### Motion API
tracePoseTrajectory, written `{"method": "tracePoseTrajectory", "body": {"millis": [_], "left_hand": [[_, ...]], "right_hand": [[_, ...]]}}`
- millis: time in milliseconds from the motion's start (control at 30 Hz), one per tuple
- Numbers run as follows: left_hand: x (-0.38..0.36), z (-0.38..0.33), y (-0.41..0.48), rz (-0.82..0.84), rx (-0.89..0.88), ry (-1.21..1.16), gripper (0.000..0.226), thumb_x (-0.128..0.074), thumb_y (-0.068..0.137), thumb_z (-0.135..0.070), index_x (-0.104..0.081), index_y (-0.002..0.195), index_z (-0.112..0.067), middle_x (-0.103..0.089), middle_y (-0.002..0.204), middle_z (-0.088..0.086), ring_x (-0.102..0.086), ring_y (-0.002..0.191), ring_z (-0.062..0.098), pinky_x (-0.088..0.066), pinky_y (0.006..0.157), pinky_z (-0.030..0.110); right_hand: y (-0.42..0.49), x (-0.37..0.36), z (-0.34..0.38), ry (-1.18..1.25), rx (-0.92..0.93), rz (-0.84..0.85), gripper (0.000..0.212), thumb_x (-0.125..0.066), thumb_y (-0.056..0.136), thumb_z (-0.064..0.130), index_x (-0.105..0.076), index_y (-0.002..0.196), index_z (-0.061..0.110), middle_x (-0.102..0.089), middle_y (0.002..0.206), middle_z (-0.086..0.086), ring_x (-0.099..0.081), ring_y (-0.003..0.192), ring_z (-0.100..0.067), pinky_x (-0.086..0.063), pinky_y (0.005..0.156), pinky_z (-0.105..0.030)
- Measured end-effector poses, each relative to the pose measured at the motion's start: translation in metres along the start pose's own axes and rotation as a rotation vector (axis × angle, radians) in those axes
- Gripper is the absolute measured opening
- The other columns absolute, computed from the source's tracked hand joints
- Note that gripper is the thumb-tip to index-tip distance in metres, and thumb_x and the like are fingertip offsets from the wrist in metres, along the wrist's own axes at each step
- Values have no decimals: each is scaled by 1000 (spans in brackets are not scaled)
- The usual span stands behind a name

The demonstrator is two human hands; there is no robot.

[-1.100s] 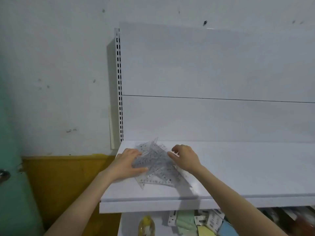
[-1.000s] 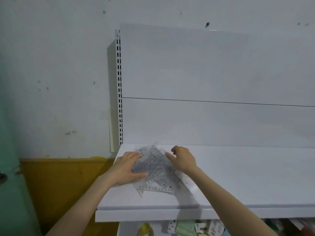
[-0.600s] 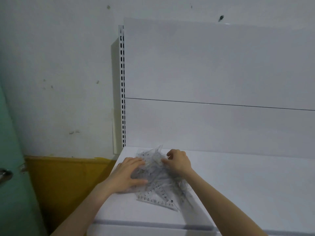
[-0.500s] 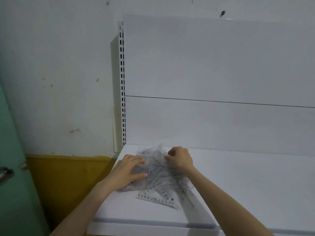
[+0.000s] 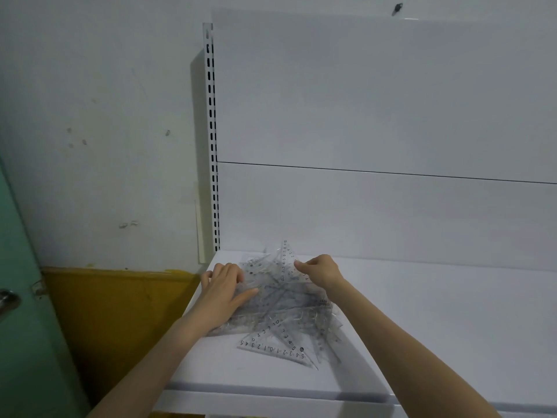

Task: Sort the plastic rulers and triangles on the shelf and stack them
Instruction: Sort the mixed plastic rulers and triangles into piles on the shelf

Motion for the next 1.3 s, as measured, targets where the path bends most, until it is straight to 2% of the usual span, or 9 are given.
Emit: {"method": "tracePoseTrajectory", "body": {"millis": [67,167,333,433,567,633,733,900,1300], "left_hand": [[1,-2,0,-5,35,-88,29,-47,90,-52,-37,95,-25,-41,95,-7,-32,97,15,-27,92,31],[2,-7,0,-18,46,-240,26,-53,89,-47,-33,85,-31,-47,82,-4,-37,91,18,-32,80,29],[15,-23,5,-62,8,-484,14,-54,94,-25,-41,90,-19,-49,62,-9,-49,50,1,-37,49,12],[23,-33,9,-86,-22,-595,10,-53,94,-25,-45,91,-19,-57,56,-5,-55,55,7,-42,55,19],[30,-46,16,-126,-51,-715,3,-50,96,-25,-49,94,-26,-65,90,-2,-63,78,4,-46,68,12],[31,-56,19,-99,-76,-743,5,-51,96,-26,-50,93,-30,-67,95,3,-66,89,18,-51,73,29],[30,-78,26,-22,-90,-793,11,-60,92,-21,-54,91,-29,-70,82,4,-66,78,22,-54,60,45],[13,-140,36,152,-113,-1001,32,-72,77,6,-55,99,-11,-58,100,20,-68,67,35,-57,52,41],[-69,-293,42,264,-263,-943,42,-52,83,13,-45,111,-18,-48,105,13,-64,71,22,-59,61,31]], "right_hand": [[1,3,-2,68,3,1,52,-66,89,29,-37,50,10,-40,54,-7,-47,61,-22,-39,76,-29],[4,7,-5,154,40,6,45,-66,89,30,-37,58,13,-44,72,-9,-48,76,-18,-36,74,-27],[-3,25,-3,288,149,-34,33,-65,90,26,-51,65,9,-62,80,-6,-54,76,-15,-40,65,-22],[-13,38,-1,368,198,-75,26,-63,91,22,-55,68,13,-71,80,-5,-62,75,-15,-43,64,-22],[-30,57,-1,486,208,-64,18,-60,94,21,-55,83,8,-70,74,-8,-66,63,-20,-52,56,-25],[-40,69,-4,507,204,-80,16,-59,95,22,-57,89,7,-69,73,-8,-65,60,-22,-53,53,-26],[-56,88,-15,510,202,-128,14,-59,95,20,-58,89,8,-69,69,-6,-66,58,-24,-51,49,-26],[-86,135,-44,490,192,-222,14,-61,93,18,-61,92,4,-67,68,-8,-66,59,-27,-51,52,-28],[-148,275,-150,392,75,-499,14,-55,96,14,-61,98,2,-67,77,-7,-62,65,-15,-52,58,-26]]}}
Point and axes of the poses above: each hand's wrist, its own y-axis towards the middle knuckle, its own x-axis out of the back of the hand, z = x × y, the point moved 4 cm from there along y, towards the middle knuckle
